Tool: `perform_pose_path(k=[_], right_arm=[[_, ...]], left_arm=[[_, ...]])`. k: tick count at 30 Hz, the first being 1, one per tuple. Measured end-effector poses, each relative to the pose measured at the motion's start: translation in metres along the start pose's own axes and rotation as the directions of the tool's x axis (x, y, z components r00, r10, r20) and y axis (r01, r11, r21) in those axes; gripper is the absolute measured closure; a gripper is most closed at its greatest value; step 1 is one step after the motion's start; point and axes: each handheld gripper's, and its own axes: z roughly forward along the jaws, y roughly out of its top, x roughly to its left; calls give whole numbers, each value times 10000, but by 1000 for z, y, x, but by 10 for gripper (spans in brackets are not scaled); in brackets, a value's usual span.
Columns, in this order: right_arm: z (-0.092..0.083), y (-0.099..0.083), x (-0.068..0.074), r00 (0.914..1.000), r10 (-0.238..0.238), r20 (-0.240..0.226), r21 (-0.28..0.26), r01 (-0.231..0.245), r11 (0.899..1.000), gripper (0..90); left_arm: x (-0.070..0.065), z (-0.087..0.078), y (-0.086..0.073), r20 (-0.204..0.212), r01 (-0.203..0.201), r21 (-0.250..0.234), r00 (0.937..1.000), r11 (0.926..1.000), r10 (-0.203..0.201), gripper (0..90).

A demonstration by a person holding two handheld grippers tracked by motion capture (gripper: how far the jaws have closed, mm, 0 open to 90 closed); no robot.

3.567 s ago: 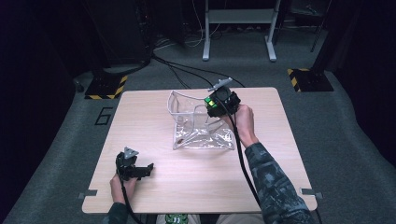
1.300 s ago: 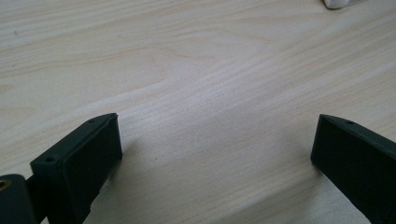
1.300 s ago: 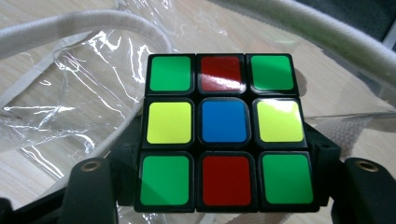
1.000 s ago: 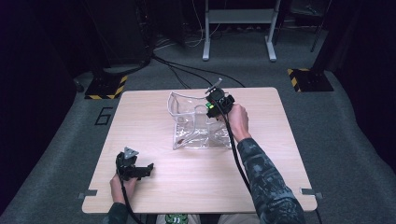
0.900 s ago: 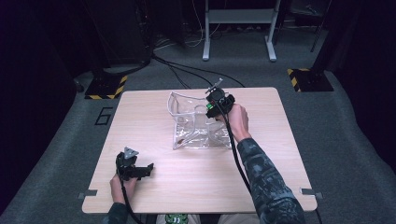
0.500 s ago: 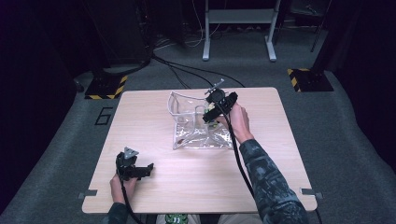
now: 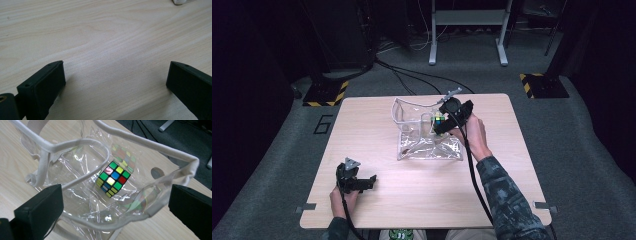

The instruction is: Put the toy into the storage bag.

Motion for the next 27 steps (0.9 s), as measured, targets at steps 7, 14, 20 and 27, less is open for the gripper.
perform_pose_path(k=[7, 14, 20, 27], right_arm=[[-16, -14, 1, 9999, 86, 119, -253, -83, 9996, 0], [-27, -32, 4, 9997, 71, 216, -428, -62, 9991, 0], [-30, -53, 9, 9995, 259, 197, -388, -251, 9989, 0], [-23, -80, 11, 9992, 339, 225, -156, -336, 9993, 0]], left_arm=[[0, 0, 0, -10, -9, 6, 10000, 10000, 9, 20], [0, 0, 0, -12, -10, 6, 10000, 10000, 10, 20], [0, 0, 0, -11, -3, 1, 10000, 10000, 3, 20], [0, 0, 0, -8, 1, -1, 10000, 10000, -1, 20]])
